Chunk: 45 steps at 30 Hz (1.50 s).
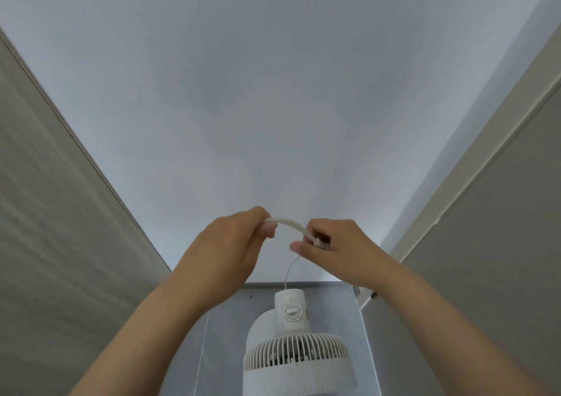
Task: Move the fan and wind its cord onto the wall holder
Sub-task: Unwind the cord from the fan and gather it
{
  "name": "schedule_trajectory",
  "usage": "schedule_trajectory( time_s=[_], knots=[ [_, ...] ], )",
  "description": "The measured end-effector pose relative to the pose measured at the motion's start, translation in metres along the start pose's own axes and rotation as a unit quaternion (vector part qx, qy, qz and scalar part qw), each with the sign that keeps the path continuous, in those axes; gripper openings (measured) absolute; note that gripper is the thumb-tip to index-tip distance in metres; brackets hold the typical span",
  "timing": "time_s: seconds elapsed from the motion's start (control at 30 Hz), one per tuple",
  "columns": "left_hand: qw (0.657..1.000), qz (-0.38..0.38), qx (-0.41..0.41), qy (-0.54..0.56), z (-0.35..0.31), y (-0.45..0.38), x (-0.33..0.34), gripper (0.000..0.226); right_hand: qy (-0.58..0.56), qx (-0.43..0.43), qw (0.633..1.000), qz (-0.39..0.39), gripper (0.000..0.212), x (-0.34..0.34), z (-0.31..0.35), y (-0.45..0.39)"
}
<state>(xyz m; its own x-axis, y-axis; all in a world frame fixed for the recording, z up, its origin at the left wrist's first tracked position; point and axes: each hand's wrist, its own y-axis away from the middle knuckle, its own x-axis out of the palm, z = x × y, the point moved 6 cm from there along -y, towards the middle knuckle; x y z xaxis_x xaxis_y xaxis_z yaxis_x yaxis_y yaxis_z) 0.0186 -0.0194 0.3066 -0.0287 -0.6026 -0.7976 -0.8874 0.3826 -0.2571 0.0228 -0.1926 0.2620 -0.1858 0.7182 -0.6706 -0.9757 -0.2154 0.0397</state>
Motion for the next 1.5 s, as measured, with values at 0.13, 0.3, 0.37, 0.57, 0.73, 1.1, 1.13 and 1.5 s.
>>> schedule_trajectory(
  time_s=[0.13, 0.3, 0.37, 0.57, 0.73, 1.1, 1.13, 1.5],
  knots=[
    [0.973, -0.068, -0.069, 0.21, 0.015, -0.002, -0.016, 0.029, -0.203, 0.027, 0.979, -0.003, 0.031, 0.008, -0.031, 0.009],
    [0.92, -0.144, -0.174, 0.319, 0.034, -0.002, -0.01, 0.034, -0.298, 0.05, 0.951, -0.065, 0.037, 0.009, -0.037, 0.016],
    [0.9, -0.156, -0.208, 0.349, 0.037, 0.001, 0.0, 0.033, -0.349, 0.043, 0.932, -0.09, 0.036, 0.011, -0.026, 0.016],
    [0.841, -0.096, -0.258, 0.465, 0.023, 0.006, 0.041, 0.055, -0.408, 0.022, 0.904, -0.123, 0.035, 0.017, 0.015, 0.014],
    [0.799, -0.086, -0.26, 0.536, 0.02, 0.003, 0.051, 0.062, -0.292, 0.045, 0.949, -0.109, 0.036, 0.03, 0.027, 0.012],
    [0.828, -0.185, -0.232, 0.476, 0.026, -0.004, 0.032, 0.031, -0.25, 0.041, 0.967, -0.04, 0.044, 0.066, -0.006, 0.029],
    [0.802, -0.197, -0.23, 0.516, 0.029, -0.006, 0.028, 0.03, -0.249, 0.047, 0.967, -0.026, 0.045, 0.072, -0.015, 0.034],
    [0.816, -0.208, -0.218, 0.493, 0.052, -0.007, -0.001, 0.033, -0.205, 0.128, 0.97, -0.033, 0.033, 0.067, -0.085, 0.063]
  ],
)
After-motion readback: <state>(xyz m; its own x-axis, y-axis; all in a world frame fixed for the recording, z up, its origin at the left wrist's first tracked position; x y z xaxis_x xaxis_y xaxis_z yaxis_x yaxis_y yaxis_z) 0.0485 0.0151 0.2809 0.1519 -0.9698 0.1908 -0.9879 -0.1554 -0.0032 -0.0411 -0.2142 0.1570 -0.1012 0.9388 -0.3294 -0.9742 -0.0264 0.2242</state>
